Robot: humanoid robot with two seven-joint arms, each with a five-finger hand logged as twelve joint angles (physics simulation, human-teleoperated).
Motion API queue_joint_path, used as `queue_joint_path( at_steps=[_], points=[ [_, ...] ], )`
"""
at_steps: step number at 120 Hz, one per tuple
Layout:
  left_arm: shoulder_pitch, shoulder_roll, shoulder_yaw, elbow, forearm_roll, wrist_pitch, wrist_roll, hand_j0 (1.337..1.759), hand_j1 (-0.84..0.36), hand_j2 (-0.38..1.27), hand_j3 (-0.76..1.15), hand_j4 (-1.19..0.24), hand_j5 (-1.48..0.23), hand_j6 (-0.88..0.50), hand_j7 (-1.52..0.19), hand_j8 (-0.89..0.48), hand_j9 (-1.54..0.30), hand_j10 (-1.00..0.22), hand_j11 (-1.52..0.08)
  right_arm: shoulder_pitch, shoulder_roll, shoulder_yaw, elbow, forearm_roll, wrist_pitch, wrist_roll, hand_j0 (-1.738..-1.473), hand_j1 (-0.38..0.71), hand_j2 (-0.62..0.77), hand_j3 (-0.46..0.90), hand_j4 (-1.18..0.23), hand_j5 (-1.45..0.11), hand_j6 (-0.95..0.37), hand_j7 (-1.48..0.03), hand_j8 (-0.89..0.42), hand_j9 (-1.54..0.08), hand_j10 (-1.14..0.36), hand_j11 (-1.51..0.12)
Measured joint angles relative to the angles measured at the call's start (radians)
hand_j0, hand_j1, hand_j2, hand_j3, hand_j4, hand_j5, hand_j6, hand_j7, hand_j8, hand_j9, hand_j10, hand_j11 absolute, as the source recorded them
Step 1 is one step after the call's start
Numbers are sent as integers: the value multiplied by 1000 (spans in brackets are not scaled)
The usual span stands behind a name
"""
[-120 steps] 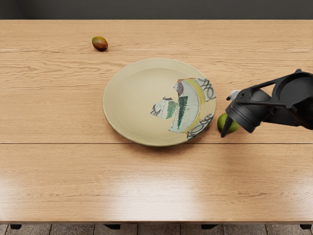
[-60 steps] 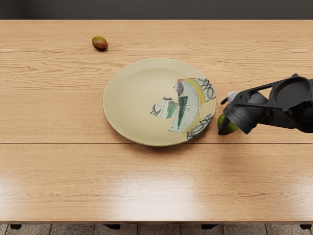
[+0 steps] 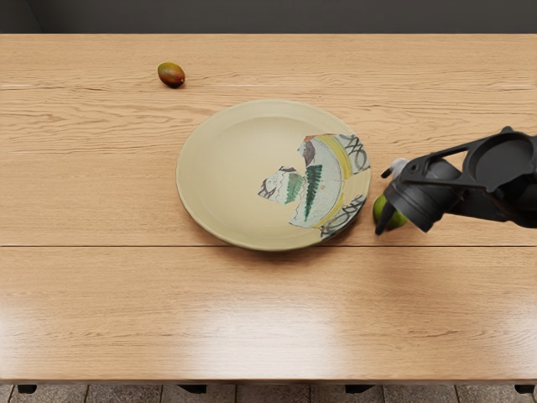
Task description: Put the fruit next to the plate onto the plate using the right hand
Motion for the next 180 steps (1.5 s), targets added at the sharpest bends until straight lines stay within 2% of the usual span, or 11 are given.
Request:
queue_joint_path(
  at_steps=[29,57,70,83,91,97,129,149,162,168,180],
  points=[
    [0,0,0,0,0,0,0,1658,349,0,0,0,0,0,0,0,0,0,0,1,-4,-2,1,0,0,0,-1658,-34,-52,0,-263,-341,-264,-341,-263,-341,-263,-341],
    [0,0,0,0,0,0,0,1658,349,0,0,0,0,0,0,0,0,0,0,-5,0,-17,0,0,0,0,-1658,-67,-46,0,-236,-306,-236,-306,-236,-306,-236,-306],
    [0,0,0,0,0,0,0,1658,349,0,0,0,0,0,0,0,0,0,0,-9,1,-14,-1,-1,-1,0,-1657,158,-22,0,-444,-584,-447,-580,-444,-584,-444,-584],
    [0,0,0,0,0,0,0,1658,349,0,0,0,0,0,0,0,0,0,0,-10,-5,-10,-2,-4,0,1,-1652,231,196,0,-607,-831,-429,-809,-375,-837,-560,-839],
    [0,0,0,0,0,0,0,1658,349,0,0,0,0,0,0,0,0,0,0,-12,-11,5,-2,-2,0,2,-1652,253,218,1,-667,-936,-381,-899,-314,-937,-531,-941],
    [0,0,0,0,0,0,0,1658,349,0,0,0,0,0,0,0,0,0,0,-14,-25,25,-2,1,2,1,-1651,276,246,1,-621,-1001,-345,-950,-258,-993,-509,-1000],
    [0,0,0,0,0,0,0,1658,349,0,0,0,-1,0,0,0,0,0,-1,-56,-289,260,-7,0,110,0,-1650,345,330,1,-468,-1201,-227,-1085,-115,-1135,-413,-1134],
    [0,0,0,0,0,0,0,1658,349,1,0,0,-1,0,-1,0,-1,0,-1,-197,-443,635,-7,1,406,0,-1650,335,353,0,-474,-1246,-231,-1112,-134,-1157,-433,-1167],
    [0,0,0,0,0,0,0,1658,349,0,0,0,-1,0,0,0,-1,0,-1,-260,-426,785,-6,0,546,0,-1652,315,436,0,-595,-1261,-275,-1122,-184,-1191,-467,-1192],
    [0,0,0,0,0,0,0,1658,349,0,0,0,-1,0,0,0,0,0,-1,-274,-375,821,-14,-2,575,0,-1652,308,459,2,-637,-1266,-280,-1124,-196,-1201,-474,-1195],
    [0,0,0,0,0,0,0,1658,349,0,0,0,0,0,0,0,0,0,0,-295,-237,859,-74,-39,603,0,-1655,267,370,4,-695,-1281,-290,-1128,-211,-1226,-499,-1227]
  ],
)
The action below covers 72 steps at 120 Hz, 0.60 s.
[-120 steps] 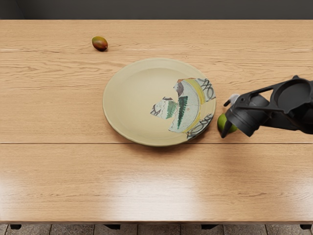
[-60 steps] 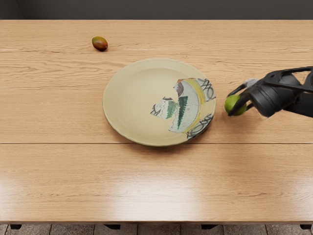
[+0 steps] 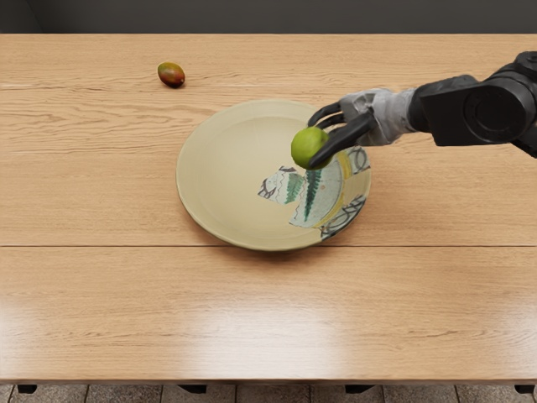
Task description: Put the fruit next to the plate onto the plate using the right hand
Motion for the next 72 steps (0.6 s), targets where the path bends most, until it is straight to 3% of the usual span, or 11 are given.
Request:
queue_joint_path(
  at_steps=[24,28,47,53,63,72],
  points=[
    [0,0,0,0,0,0,0,1658,349,0,0,0,0,0,0,0,0,0,0,-26,119,22,-66,-55,13,0,-1658,335,602,1,-764,-1278,-289,-1132,-209,-1248,-525,-1257],
    [0,0,0,0,0,0,0,1658,349,0,0,0,0,0,0,0,0,0,0,-27,123,22,-70,-58,12,0,-1658,322,543,1,-758,-1252,-279,-1113,-211,-1222,-524,-1232],
    [0,0,0,0,0,0,0,1658,349,0,0,0,0,0,0,0,0,0,0,-59,98,63,-71,-155,16,0,-1658,-10,246,0,-375,-612,-155,-547,-119,-597,-268,-602],
    [0,0,0,0,0,0,0,1658,349,0,0,0,0,0,0,0,0,0,0,-139,68,204,-64,-165,111,0,-1658,-77,192,0,-299,-486,-127,-435,-99,-474,-215,-478],
    [0,0,0,0,0,0,0,1658,349,0,0,0,0,0,0,0,0,0,0,-357,-8,535,-60,-102,361,0,-1658,-159,126,0,-207,-333,-92,-299,-73,-325,-151,-328],
    [-1,0,0,-1,-1,-2,0,1658,349,0,0,0,0,0,0,0,0,0,0,-535,-115,701,-72,-15,488,0,-1658,-209,86,0,-150,-239,-70,-216,-58,-234,-111,-236]
  ],
)
